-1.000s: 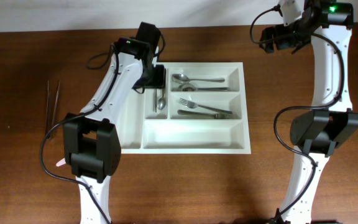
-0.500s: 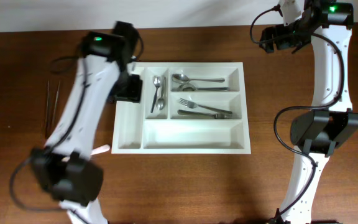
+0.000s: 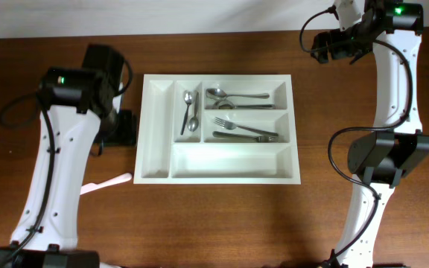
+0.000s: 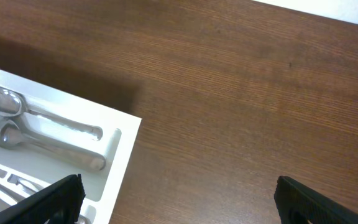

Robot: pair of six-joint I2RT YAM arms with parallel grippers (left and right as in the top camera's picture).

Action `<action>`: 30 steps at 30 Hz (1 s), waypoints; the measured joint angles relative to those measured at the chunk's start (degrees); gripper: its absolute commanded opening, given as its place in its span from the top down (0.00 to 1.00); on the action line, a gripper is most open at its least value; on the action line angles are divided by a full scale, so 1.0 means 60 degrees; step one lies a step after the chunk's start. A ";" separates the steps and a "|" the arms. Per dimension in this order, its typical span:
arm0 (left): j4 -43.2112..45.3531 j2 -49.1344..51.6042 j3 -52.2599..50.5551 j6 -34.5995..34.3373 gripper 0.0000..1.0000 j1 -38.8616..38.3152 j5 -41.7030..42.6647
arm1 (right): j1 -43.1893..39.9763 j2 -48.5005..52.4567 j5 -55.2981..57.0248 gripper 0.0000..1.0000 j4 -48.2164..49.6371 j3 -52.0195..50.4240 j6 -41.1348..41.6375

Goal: Pack container
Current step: 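Move the left gripper down to the white plastic knife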

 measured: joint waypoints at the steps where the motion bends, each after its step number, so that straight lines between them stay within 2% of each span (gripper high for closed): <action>1: 0.0240 -0.0178 -0.0543 -0.0018 0.26 0.0149 -0.0036 | 0.0000 0.0000 0.0004 0.01 0.0000 0.0000 0.0004; 7: 0.2342 -0.0965 -0.3246 0.0226 0.23 0.1166 -0.0175 | 0.0000 0.0000 0.0004 0.01 0.0000 0.0000 0.0004; 11: 0.3945 -0.1005 -0.4510 0.1217 0.23 0.1752 -0.0208 | 0.0000 0.0000 0.0004 0.01 0.0000 0.0000 0.0004; 14: 0.4943 -0.0965 -0.5319 0.2437 0.14 0.2033 -0.0306 | 0.0000 0.0000 0.0004 0.01 0.0004 0.0000 0.0004; 15: 0.5242 -0.0936 -0.5566 0.2812 0.06 0.2120 -0.0331 | 0.0000 0.0000 0.0004 0.01 0.0000 0.0000 0.0004; 17: 0.5676 -0.0896 -0.6040 0.3461 0.00 0.2295 -0.0372 | 0.0000 0.0000 0.0000 0.01 -0.0004 0.0000 0.0000; 25: 0.8018 -0.0856 -0.7799 0.4838 0.00 0.3177 -0.0273 | 0.0000 0.0000 0.0004 0.01 0.0000 0.0000 0.0007; 30: 0.8714 -0.0739 -0.8258 0.5814 0.00 0.3421 0.0208 | 0.0000 0.0000 0.0000 0.01 0.0000 0.0000 0.0000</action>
